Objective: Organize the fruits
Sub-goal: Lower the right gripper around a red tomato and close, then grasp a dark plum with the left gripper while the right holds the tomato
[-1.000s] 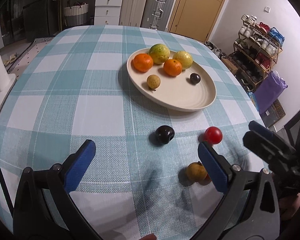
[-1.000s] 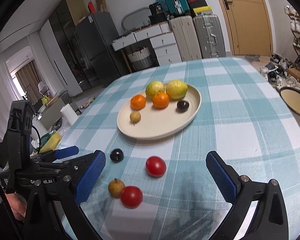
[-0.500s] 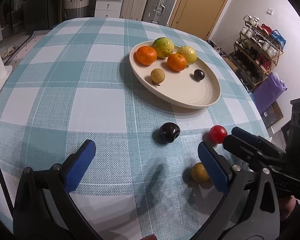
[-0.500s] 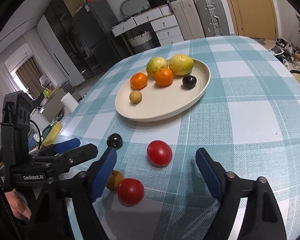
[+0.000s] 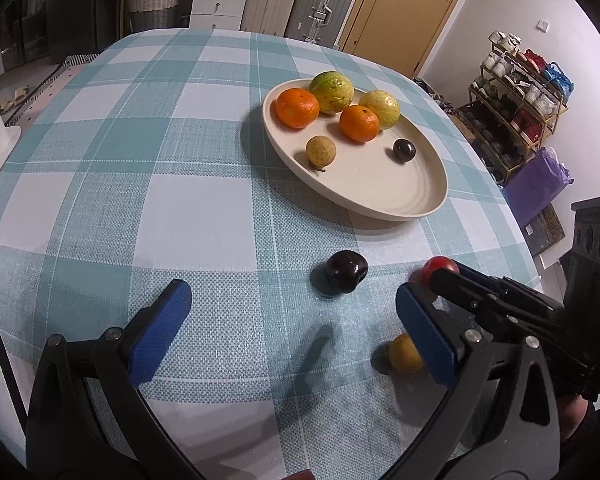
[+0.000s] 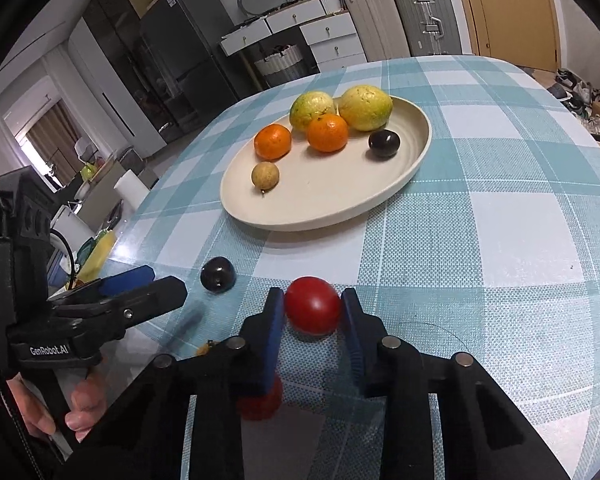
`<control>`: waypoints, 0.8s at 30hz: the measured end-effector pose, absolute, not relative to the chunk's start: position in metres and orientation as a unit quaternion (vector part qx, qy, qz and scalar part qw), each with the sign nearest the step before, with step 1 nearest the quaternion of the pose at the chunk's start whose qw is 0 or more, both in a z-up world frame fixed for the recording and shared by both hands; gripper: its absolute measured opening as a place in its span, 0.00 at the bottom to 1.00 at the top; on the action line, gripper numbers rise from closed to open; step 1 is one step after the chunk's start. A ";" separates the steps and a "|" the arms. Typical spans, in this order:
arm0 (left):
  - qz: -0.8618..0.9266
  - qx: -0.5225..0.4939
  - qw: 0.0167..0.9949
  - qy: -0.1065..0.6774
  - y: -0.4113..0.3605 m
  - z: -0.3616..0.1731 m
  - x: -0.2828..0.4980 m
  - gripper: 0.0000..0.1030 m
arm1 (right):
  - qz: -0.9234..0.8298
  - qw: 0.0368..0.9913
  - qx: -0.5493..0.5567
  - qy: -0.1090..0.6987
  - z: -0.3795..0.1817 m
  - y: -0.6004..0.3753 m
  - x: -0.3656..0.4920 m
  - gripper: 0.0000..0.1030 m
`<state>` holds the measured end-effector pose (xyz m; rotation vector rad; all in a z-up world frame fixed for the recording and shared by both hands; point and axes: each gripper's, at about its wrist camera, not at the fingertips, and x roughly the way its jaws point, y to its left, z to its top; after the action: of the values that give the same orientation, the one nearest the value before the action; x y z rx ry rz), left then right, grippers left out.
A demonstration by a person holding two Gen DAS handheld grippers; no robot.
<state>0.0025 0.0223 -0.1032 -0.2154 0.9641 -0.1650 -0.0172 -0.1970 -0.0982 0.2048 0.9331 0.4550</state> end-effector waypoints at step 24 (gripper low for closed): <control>-0.080 -0.077 0.870 0.481 -0.002 -0.113 0.030 0.96 | 0.231 0.871 0.130 0.414 -0.086 -0.219 -0.016 0.27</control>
<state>0.0305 -0.0017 -0.1131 -0.1621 1.0061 -0.1669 -0.0155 -0.2192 -0.0860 0.2712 0.8656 0.4839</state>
